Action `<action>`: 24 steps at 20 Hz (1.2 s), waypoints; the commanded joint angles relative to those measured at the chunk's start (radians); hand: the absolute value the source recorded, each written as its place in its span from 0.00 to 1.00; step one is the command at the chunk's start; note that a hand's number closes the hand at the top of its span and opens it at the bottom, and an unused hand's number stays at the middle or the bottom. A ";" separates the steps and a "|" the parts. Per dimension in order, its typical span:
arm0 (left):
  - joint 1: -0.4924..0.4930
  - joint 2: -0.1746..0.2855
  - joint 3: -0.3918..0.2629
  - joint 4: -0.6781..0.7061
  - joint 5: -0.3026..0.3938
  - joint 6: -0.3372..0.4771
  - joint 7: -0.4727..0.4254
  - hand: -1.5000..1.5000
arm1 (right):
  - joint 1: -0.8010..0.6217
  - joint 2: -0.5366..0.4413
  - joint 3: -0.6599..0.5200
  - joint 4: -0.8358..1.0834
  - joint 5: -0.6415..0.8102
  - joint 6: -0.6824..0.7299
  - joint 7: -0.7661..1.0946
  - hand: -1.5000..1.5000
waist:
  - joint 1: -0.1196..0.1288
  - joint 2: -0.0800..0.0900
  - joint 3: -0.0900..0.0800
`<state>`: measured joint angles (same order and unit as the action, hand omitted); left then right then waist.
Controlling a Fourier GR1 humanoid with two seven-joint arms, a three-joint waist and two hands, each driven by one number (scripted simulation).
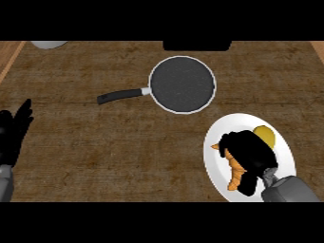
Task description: Pick the croissant from the plate and place it in the pan
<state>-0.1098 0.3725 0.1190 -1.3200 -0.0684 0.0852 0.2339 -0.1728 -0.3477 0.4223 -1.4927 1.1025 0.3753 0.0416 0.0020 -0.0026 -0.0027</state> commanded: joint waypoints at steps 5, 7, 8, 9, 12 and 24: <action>0.022 -0.017 0.031 0.003 -0.001 -0.017 -0.021 0.50 | 0.047 0.111 -0.065 -0.015 0.058 -0.033 0.141 1.00 | -0.005 0.001 0.002; 0.021 -0.005 0.043 0.009 -0.008 0.002 -0.005 0.50 | 0.123 0.171 -0.151 -0.025 0.073 -0.043 0.354 1.00 | -0.048 -0.007 0.001; 0.041 0.013 0.056 0.004 -0.005 -0.004 -0.019 0.50 | 0.148 0.189 -0.215 -0.017 0.067 -0.056 0.431 1.00 | -0.058 -0.011 0.001; 0.046 0.013 0.061 0.004 -0.005 0.001 -0.001 0.50 | 0.174 0.232 -0.239 -0.032 0.080 -0.075 0.517 1.00 | -0.078 -0.017 0.000; 0.040 -0.005 0.058 0.003 -0.002 0.011 0.002 0.50 | 0.232 0.340 -0.299 -0.093 0.102 -0.159 0.715 1.00 | -0.083 -0.012 0.000; 0.047 0.006 0.032 -0.036 -0.005 -0.041 -0.008 0.50 | 0.214 0.347 0.187 -0.484 0.573 -0.394 1.139 1.00 | -0.001 -0.004 0.002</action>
<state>-0.0880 0.3745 0.1586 -1.3244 -0.0766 0.0671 0.2333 0.0633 -0.0094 0.4747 -1.9330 1.5268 0.0357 1.0348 -0.0226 -0.0117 -0.0031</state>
